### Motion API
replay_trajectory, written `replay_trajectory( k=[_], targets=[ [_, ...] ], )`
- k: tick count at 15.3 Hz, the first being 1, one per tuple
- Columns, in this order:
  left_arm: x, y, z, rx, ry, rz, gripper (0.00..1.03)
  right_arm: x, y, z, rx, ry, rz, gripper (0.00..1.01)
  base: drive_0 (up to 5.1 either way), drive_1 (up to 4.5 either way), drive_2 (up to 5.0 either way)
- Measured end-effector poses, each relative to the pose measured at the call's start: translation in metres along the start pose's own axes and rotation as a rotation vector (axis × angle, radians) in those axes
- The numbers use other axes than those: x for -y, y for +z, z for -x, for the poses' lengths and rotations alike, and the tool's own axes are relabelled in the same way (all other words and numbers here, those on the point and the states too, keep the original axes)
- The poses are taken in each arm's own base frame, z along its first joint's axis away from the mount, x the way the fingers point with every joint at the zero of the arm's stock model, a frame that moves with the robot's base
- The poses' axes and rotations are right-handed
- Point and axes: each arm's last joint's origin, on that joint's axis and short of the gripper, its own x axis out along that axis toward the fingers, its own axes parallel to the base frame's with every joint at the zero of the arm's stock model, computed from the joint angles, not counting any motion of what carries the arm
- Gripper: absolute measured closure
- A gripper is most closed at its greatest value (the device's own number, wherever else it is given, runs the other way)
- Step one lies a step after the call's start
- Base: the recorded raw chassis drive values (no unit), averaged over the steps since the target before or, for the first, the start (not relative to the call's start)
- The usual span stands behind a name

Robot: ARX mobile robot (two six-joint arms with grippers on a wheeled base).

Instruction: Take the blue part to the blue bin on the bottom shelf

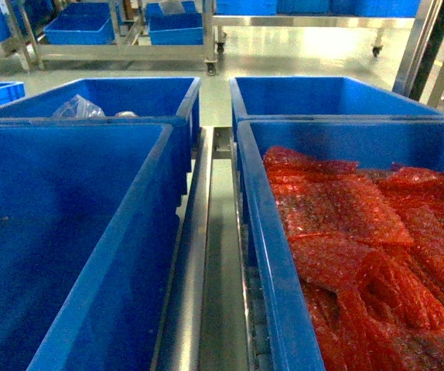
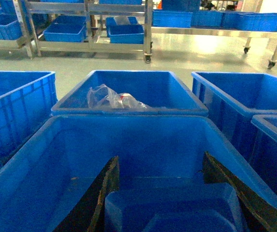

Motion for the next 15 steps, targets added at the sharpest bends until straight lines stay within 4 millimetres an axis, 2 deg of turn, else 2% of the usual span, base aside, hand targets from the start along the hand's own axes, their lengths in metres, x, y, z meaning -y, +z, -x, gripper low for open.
replay_trajectory(
  k=[15],
  targets=[
    [0.0000,0.0001,0.0000,0.001,0.000,0.000,0.59,0.0000,0.0000,0.0000,0.000,0.000,0.000,0.03,0.0,0.00,0.0]
  ],
)
